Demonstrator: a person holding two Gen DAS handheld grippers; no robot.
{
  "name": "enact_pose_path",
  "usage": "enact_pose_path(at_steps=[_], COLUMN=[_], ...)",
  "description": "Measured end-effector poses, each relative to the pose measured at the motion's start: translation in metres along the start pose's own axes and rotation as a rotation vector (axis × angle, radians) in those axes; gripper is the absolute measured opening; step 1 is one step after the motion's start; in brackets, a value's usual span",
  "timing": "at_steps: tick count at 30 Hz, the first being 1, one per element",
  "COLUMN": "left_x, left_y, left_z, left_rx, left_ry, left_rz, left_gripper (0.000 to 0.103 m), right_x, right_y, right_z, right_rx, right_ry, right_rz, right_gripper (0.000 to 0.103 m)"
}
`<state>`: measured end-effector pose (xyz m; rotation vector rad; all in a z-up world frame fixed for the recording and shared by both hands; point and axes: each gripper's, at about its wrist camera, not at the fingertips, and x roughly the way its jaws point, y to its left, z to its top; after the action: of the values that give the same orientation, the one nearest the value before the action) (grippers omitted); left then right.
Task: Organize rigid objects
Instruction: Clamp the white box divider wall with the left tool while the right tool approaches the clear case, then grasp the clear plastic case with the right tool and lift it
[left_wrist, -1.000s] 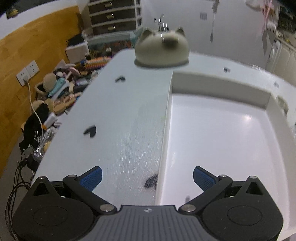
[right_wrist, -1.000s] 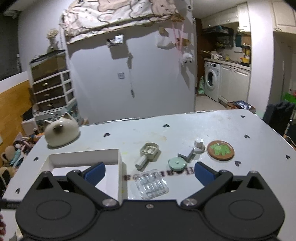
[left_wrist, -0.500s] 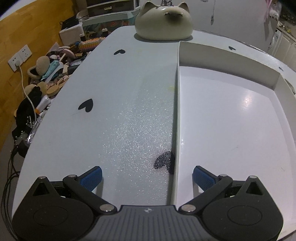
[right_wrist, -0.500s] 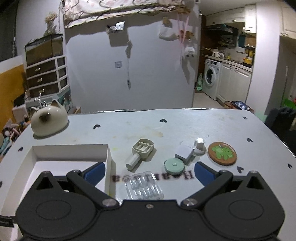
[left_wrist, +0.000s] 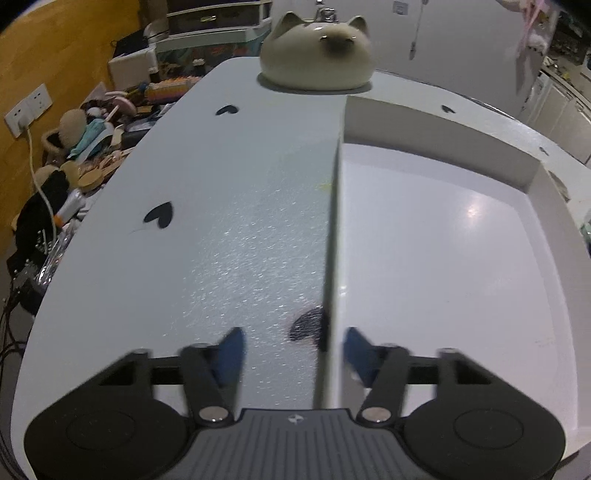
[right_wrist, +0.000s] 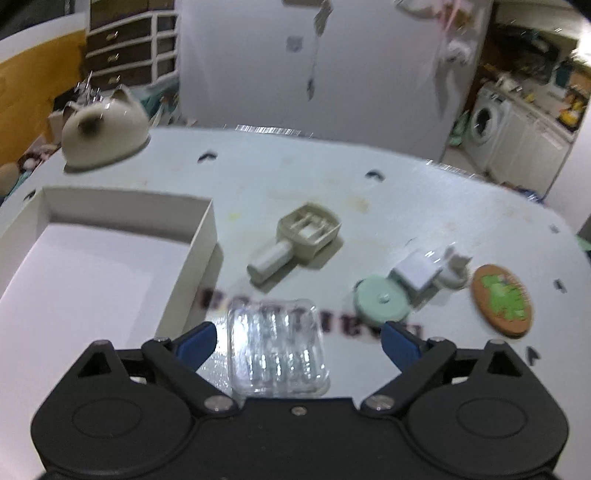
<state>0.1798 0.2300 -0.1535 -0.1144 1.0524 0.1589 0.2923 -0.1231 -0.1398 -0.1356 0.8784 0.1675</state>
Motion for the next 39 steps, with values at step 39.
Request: enact_pose_path(at_steps=[39], left_x=[-0.021], left_y=[-0.011], left_z=[-0.006], left_rx=[0.080], left_ry=[-0.103], left_rz=[-0.063], left_gripper=[0.002], right_x=[-0.048], right_y=[0.029], right_z=[0.023], right_rx=[0.179], right_ry=[-0.012], right_rz=[0.018], right_gripper=[0.074])
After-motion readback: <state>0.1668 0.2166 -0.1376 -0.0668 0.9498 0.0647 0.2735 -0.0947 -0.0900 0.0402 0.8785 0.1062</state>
